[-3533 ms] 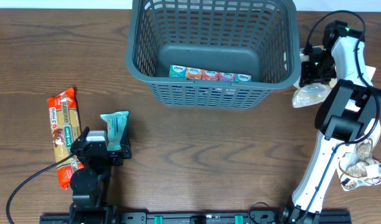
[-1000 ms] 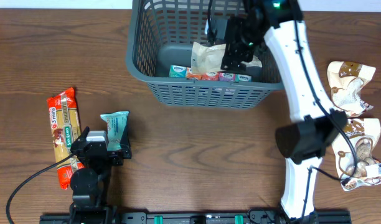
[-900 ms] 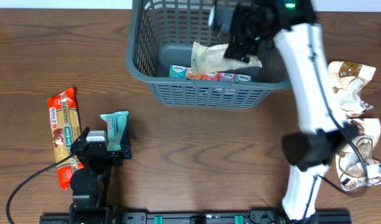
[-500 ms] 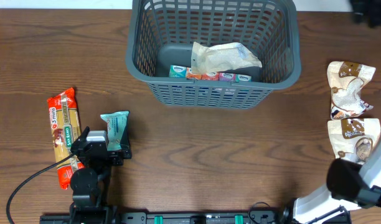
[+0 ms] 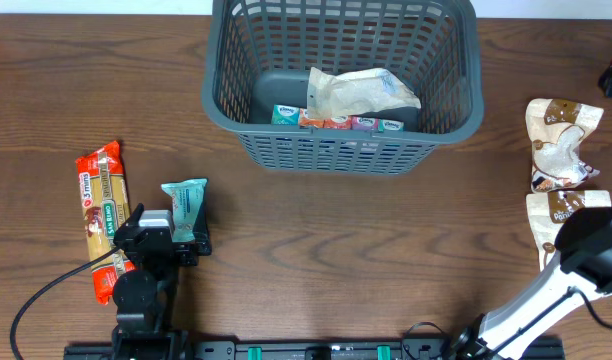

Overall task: Pack container
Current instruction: 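Reach the right gripper to the upper PantRee pouch and grasp it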

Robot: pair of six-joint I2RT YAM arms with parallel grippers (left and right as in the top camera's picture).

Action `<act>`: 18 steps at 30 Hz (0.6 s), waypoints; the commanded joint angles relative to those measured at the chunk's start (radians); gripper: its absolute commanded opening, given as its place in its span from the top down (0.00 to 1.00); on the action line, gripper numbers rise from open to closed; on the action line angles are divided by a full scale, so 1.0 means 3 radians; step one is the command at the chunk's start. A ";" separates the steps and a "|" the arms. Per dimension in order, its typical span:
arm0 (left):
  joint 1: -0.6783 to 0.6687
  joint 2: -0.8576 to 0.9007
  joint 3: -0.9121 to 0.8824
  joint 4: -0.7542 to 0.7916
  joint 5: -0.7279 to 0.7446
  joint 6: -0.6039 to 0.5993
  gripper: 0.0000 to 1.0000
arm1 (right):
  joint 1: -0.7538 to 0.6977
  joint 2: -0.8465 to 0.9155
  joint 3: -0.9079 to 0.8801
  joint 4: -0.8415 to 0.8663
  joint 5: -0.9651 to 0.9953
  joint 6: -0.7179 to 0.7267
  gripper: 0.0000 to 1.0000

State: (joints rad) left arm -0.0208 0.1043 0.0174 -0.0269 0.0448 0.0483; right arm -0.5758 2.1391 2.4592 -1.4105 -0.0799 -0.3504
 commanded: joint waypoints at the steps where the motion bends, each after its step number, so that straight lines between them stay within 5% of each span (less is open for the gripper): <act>1: -0.0008 0.0010 -0.0042 -0.0145 -0.0100 -0.0032 0.01 | 0.0004 0.0243 -0.0001 -0.0031 0.0029 -0.0116 0.07; 6: -0.0008 0.0010 -0.0042 -0.0145 -0.0100 -0.0032 0.02 | 0.0004 0.0589 -0.0004 -0.0146 0.0098 -0.0131 0.17; 18: -0.0008 0.0010 -0.0042 -0.0145 -0.0100 -0.0032 0.01 | 0.0000 0.1050 -0.0010 -0.0174 0.0256 -0.0045 0.12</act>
State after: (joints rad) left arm -0.0208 0.1043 0.0174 -0.0269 0.0448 0.0483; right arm -0.5758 2.4371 2.4577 -1.4612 -0.0196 -0.3725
